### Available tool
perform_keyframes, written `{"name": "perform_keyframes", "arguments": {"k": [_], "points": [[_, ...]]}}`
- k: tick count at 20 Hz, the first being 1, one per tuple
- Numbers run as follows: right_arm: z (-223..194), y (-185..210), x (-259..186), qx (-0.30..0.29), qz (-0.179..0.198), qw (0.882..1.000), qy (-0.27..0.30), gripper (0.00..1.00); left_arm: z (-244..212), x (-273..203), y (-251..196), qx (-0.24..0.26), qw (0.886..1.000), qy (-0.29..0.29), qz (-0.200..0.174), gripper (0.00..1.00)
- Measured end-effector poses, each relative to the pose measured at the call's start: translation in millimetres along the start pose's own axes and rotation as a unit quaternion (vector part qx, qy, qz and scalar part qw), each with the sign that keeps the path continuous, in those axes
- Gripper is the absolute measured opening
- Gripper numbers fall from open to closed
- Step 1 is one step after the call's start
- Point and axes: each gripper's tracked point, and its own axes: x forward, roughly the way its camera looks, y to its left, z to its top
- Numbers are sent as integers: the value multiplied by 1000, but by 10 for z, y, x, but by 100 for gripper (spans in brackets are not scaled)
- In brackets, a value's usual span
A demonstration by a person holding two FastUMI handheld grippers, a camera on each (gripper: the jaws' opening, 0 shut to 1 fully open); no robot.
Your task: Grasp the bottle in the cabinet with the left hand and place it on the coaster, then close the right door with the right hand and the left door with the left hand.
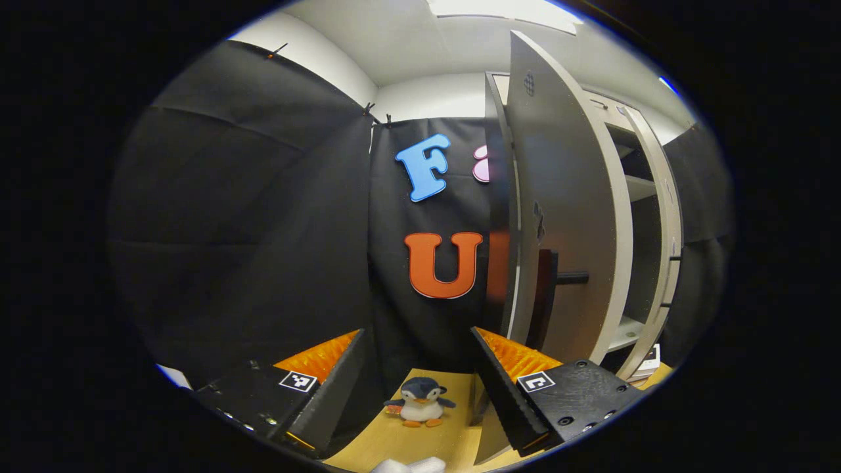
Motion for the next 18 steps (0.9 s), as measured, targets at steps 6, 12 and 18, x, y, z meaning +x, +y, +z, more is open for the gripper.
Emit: {"name": "perform_keyframes", "arguments": {"k": [6, 12, 18], "points": [[-35, -25, -55, 3, 0, 1000, 3, 96, 26, 18, -86, 29, 1000, -5, 6, 93], [-25, -7, -60, 5, 9, 1000, 1, 94, 39, -16, -165, 38, 999, -6, 10, 90], [-50, -82, -93, 10, 5, 1000, 0, 94, 38, -63, -300, 34, 999, -5, 4, 89]]}}
